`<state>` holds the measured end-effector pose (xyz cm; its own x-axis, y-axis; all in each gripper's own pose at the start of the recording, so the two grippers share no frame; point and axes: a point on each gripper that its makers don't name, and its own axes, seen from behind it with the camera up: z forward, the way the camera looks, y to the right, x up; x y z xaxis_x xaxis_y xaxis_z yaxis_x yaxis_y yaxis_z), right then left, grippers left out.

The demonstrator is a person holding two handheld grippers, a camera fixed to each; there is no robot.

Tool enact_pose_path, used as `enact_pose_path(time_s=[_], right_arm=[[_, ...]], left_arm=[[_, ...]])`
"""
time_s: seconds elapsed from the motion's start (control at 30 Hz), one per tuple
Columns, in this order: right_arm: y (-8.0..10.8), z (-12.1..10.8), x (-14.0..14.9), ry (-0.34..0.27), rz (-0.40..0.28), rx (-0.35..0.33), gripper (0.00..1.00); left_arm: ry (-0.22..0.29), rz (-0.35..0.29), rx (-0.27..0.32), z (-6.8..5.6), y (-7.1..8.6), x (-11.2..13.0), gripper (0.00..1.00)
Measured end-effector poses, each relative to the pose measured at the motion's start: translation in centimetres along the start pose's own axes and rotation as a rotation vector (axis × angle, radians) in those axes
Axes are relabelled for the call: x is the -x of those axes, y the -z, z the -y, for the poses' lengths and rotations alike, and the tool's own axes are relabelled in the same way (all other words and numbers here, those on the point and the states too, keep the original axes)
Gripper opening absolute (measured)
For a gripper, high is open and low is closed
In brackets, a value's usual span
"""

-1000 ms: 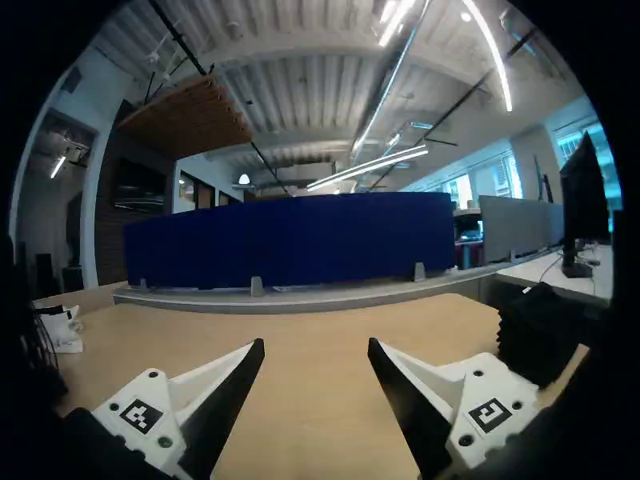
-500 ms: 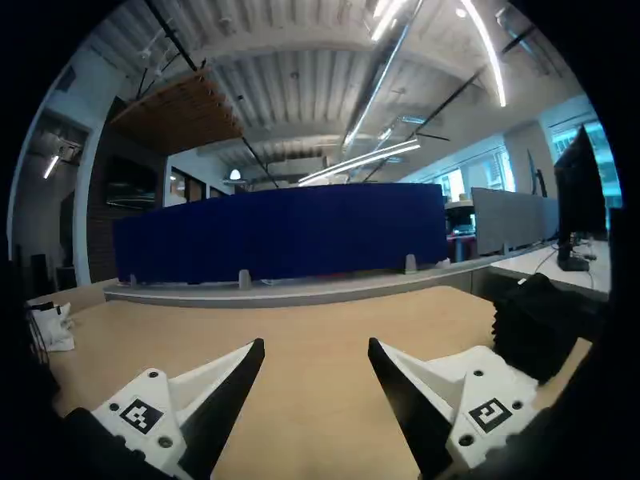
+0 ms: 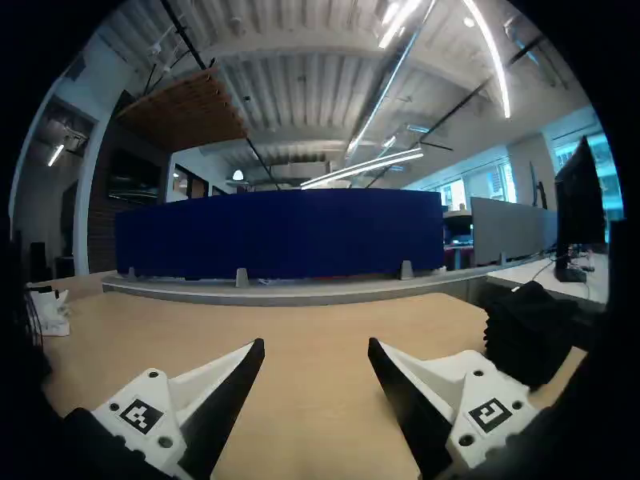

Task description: Fold towel

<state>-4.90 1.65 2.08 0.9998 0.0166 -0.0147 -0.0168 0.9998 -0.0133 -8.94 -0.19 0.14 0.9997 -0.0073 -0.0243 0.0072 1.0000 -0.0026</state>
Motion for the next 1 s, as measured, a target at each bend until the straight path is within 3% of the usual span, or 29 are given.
enact_pose_path(time_s=[0.47, 1.0], right_arm=[[0.44, 0.52, -0.05, 0.033, -0.007, -0.005, 1.0], [0.37, 0.35, -0.04, 0.031, -0.005, 0.007, 1.0]], left_arm=[[0.0, 0.0, 0.0, 0.06, 0.07, 0.01, 0.93], [0.0, 0.0, 0.0, 0.09, 0.03, 0.1, 0.94]])
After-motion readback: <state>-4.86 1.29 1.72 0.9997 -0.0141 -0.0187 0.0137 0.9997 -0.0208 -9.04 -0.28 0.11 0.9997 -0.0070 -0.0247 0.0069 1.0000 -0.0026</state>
